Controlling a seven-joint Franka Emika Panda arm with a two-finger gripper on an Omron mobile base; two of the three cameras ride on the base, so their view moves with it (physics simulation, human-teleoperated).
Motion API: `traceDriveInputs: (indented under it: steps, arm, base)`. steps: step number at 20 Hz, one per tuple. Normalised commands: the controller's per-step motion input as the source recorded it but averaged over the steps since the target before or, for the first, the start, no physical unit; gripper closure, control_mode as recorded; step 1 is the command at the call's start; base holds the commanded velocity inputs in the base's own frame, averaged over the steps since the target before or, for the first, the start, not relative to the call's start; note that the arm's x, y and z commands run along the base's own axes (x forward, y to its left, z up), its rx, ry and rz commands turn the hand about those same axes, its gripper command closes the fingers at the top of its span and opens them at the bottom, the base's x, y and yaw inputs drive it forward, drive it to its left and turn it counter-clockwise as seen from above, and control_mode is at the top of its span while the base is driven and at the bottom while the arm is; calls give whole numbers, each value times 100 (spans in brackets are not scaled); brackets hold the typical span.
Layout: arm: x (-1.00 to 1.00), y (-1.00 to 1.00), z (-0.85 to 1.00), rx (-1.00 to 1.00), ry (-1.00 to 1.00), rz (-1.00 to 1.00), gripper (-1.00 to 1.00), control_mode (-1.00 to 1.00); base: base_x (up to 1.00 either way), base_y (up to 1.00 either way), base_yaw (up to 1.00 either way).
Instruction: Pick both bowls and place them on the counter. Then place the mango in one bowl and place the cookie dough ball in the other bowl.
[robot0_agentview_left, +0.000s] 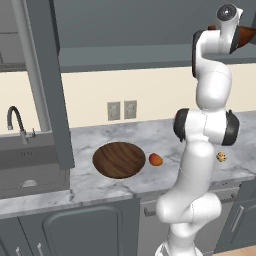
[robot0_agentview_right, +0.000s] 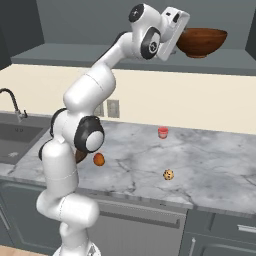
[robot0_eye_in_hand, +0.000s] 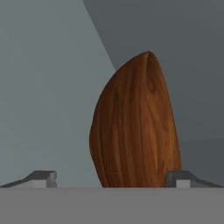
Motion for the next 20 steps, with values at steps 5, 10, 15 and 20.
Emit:
traceDriveInputs:
  steps: [5, 10, 15, 20]
  arm:
    - [14, -2, -12, 0, 1, 2, -100, -100]
    - [18, 0, -14, 0, 5, 0, -100, -100]
    - [17, 0, -16, 0, 5, 0, -100, -100]
    - [12, 0, -16, 0, 5, 0, 100, -100]
  base:
    - [0, 0, 0]
    - [0, 0, 0]
    - [0, 0, 0]
    - [0, 0, 0]
